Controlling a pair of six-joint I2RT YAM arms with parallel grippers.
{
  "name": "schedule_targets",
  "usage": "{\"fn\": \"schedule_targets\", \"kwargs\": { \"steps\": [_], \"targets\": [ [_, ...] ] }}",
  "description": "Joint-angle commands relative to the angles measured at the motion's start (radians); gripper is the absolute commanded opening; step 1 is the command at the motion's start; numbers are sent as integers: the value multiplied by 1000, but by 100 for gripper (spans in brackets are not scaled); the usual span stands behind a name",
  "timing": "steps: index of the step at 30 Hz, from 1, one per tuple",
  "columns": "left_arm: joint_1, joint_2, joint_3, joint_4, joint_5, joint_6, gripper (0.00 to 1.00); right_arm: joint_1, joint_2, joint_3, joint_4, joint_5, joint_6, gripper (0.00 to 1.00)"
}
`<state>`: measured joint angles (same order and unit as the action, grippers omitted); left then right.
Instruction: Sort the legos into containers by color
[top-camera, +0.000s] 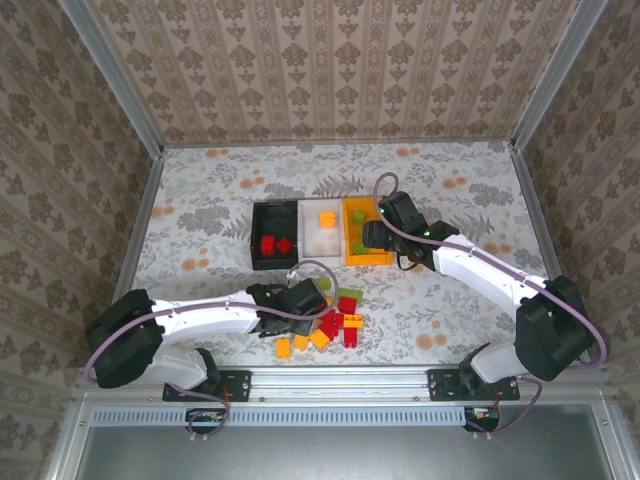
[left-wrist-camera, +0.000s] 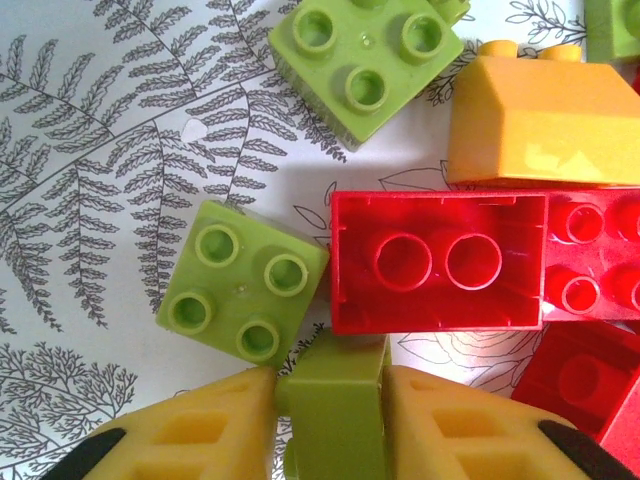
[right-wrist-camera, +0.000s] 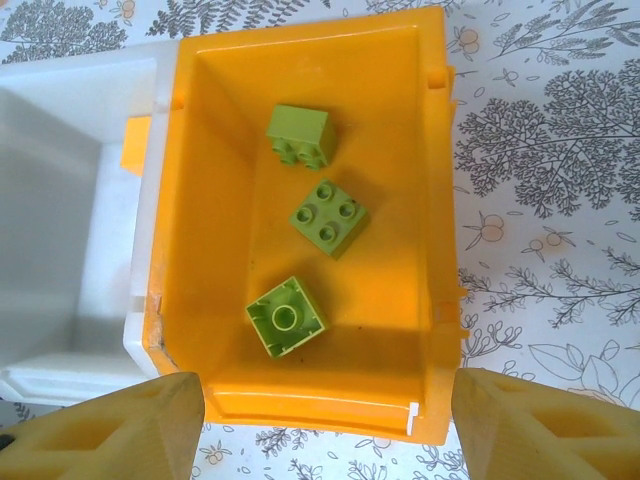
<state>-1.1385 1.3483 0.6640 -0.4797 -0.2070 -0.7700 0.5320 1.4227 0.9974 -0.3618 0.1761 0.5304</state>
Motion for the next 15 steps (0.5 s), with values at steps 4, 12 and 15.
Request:
{"fn": "schedule_targets", "kwargs": {
  "steps": [4,12,15],
  "targets": [
    [-6,-35,29,-39,-16,-7,26,-13,-24,-16,6,-4,11,68],
    [-7,-100,73,-121,-46,-3,18,-30,-61,-29,3,-12,26,68],
    [-3,-111,128,-162,-62,32,18,-42,-84,-47,7,-15,40,69]
  ]
}}
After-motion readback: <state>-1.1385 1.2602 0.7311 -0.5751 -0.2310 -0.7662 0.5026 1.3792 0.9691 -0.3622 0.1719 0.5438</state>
